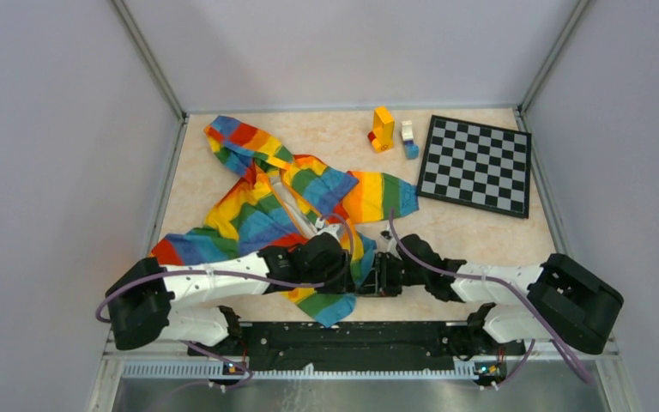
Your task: Zip up the jacket
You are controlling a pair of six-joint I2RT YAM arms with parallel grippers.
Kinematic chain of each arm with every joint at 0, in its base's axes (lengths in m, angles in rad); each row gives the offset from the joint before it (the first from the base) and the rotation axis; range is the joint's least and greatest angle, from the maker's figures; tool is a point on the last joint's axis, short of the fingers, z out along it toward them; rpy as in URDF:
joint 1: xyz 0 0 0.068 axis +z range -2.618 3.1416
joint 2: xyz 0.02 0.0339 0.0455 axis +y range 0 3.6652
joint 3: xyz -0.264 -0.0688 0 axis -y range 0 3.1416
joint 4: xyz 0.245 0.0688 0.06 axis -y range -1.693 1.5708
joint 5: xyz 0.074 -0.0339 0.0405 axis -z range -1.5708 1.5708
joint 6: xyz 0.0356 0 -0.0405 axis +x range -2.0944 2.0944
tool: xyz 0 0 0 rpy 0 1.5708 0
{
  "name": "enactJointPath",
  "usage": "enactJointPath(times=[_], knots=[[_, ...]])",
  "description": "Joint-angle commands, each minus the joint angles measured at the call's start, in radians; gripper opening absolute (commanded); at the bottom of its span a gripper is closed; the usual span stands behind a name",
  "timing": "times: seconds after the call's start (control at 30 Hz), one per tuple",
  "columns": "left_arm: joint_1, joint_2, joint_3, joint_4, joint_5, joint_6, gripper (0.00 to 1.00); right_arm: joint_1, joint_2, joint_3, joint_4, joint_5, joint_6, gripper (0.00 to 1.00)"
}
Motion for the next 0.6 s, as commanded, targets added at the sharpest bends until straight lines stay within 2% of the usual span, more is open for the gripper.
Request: enactJointPath(times=[0.0, 0.3, 0.47, 0.57], knots=[[0.006, -0.077, -0.058, -0.024, 0.044, -0.046, 0.47, 0.009, 0.022, 0.051, -0.097, -0.001, 0.056, 0.31], [0.007, -0.115, -0.245, 0.189, 0.116, -0.166, 0.50, 0.018, 0.084, 0.072, -0.101, 0.044, 0.017, 0.30], [0.008, -0.091, -0.244, 0.247, 0.101, -0.166, 0.46, 0.033, 0.115, 0.081, -0.058, 0.076, 0.020, 0.29], [0.008, -0.087, -0.230, 0.244, 0.087, -0.156, 0.45, 0.035, 0.134, 0.083, -0.032, 0.078, 0.025, 0.25]])
